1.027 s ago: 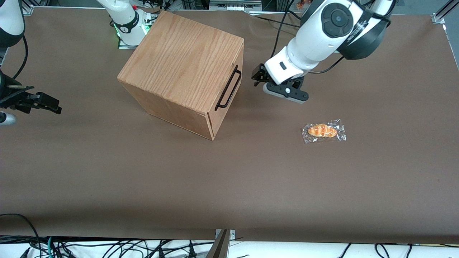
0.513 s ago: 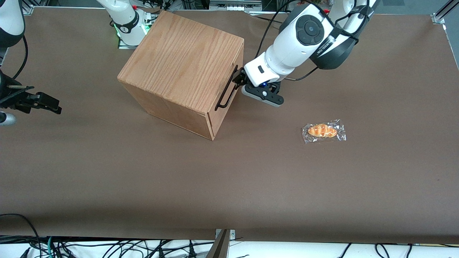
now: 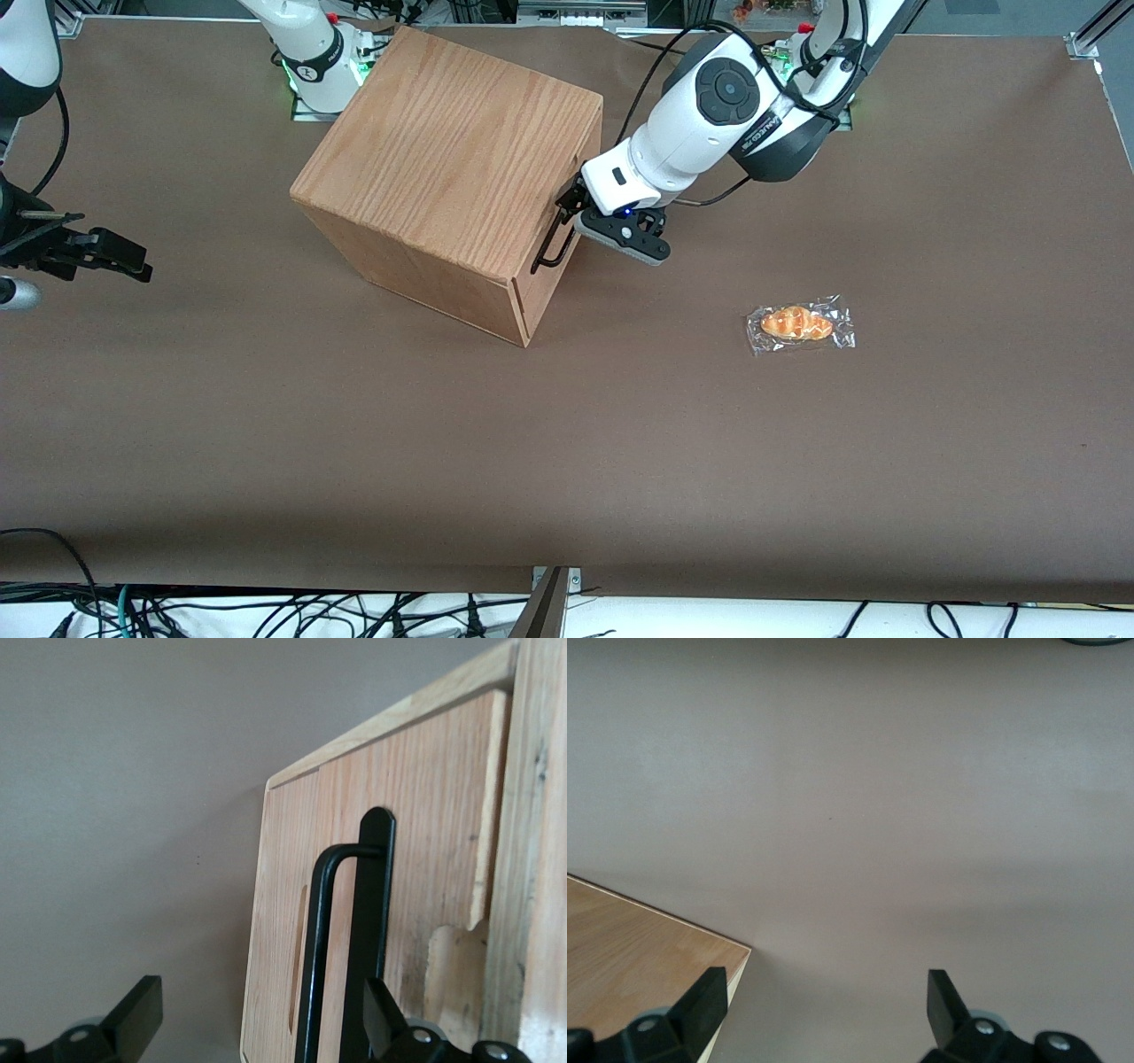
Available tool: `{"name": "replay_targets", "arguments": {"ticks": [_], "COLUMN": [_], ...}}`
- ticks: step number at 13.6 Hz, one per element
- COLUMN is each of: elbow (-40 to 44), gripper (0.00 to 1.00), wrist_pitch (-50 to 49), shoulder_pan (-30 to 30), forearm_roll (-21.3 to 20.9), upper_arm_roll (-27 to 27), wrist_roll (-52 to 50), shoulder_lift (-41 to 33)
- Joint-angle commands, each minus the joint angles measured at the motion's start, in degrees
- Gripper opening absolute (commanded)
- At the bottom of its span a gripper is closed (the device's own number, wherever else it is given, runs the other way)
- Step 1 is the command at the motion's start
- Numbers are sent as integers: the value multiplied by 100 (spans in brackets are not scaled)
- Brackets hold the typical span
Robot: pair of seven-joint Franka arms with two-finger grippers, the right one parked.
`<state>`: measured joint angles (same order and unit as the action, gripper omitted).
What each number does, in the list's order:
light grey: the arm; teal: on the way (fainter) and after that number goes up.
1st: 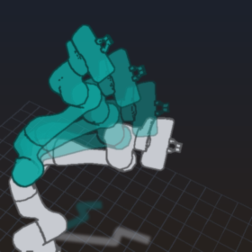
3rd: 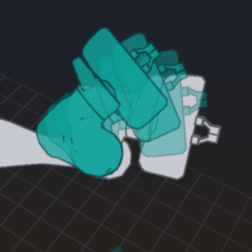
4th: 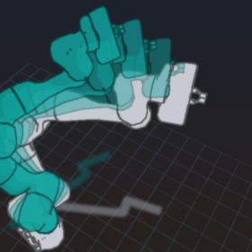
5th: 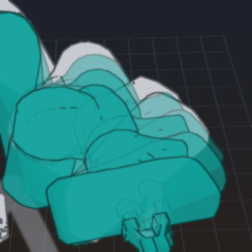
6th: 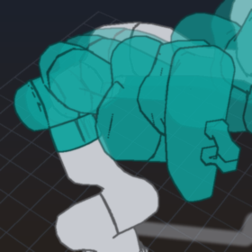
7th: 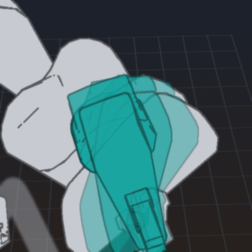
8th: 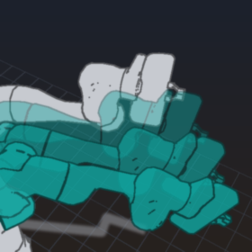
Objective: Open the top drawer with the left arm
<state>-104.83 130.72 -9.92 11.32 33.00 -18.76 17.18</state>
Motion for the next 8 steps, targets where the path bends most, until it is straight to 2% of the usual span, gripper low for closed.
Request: {"name": "replay_targets", "arguments": {"ticks": [1,5,8], "elbow": [-160,-310,-467], "gripper": [100,100,100], "wrist_pitch": [277,357,357], "shoulder_pan": [-80,-81,-81], "forearm_roll": [-190,-437,-447], "upper_arm_roll": [5,5,5], "wrist_roll": [136,136,136], "shoulder_lift": [31,48,40]}}
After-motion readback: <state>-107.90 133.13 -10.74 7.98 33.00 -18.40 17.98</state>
